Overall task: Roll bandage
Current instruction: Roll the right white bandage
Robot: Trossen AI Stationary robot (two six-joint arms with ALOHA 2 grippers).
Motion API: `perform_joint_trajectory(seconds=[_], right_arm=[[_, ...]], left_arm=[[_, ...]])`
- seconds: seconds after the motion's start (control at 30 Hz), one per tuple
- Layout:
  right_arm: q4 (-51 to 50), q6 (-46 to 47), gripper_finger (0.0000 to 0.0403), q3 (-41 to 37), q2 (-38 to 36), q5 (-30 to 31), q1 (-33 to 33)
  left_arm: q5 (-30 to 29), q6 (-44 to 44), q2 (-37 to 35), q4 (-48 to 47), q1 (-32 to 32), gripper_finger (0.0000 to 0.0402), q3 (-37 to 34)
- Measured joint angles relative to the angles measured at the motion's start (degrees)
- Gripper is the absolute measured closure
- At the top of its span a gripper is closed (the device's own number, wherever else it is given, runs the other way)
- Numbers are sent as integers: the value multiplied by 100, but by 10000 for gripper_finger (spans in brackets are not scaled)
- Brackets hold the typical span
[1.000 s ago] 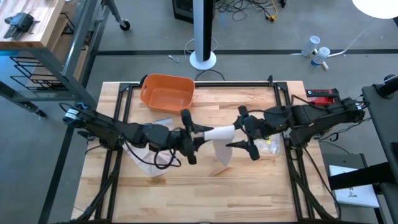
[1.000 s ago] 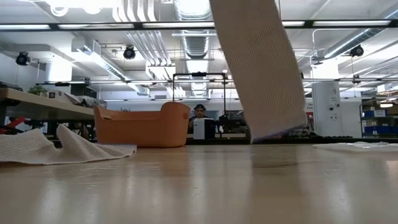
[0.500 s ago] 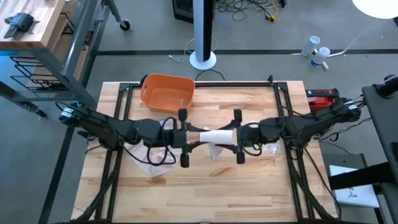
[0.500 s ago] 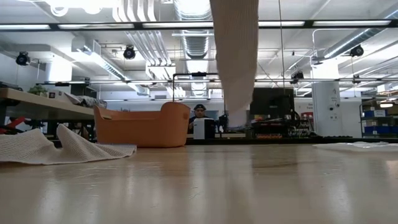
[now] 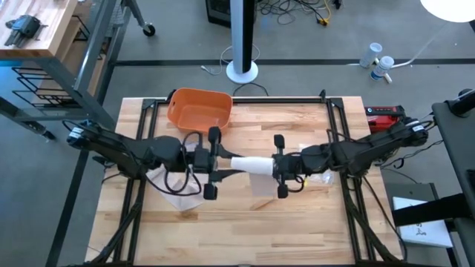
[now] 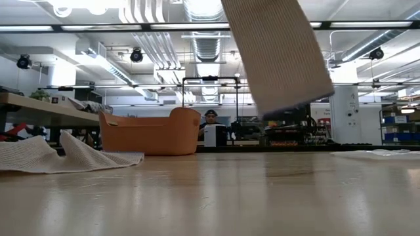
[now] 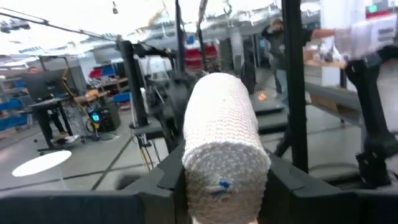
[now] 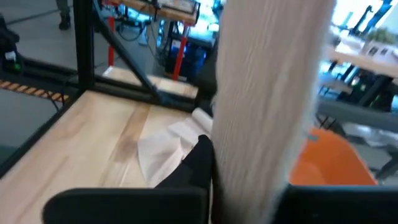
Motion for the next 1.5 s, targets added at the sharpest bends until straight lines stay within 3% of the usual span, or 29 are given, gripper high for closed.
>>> perform_joint_trajectory(seconds=[0.3,0.53,1.07,1.3,1.5], right_arm=[[468,769,401,-753,-7,7,8],[704,822,391,-841,-22,5,6],[216,1357,171,-546,-522,-30,144],[157,1889,126,-539,-987,-119,277],[427,2544,104,-537,-1437,-119,259]], left_arm=[[-846,324,-75,274,49,286,-13],[-940,658,153,512,215,286,-13],[-896,1848,235,428,133,286,7],[-885,2159,218,181,116,286,7],[-802,2971,218,-28,96,286,7]])
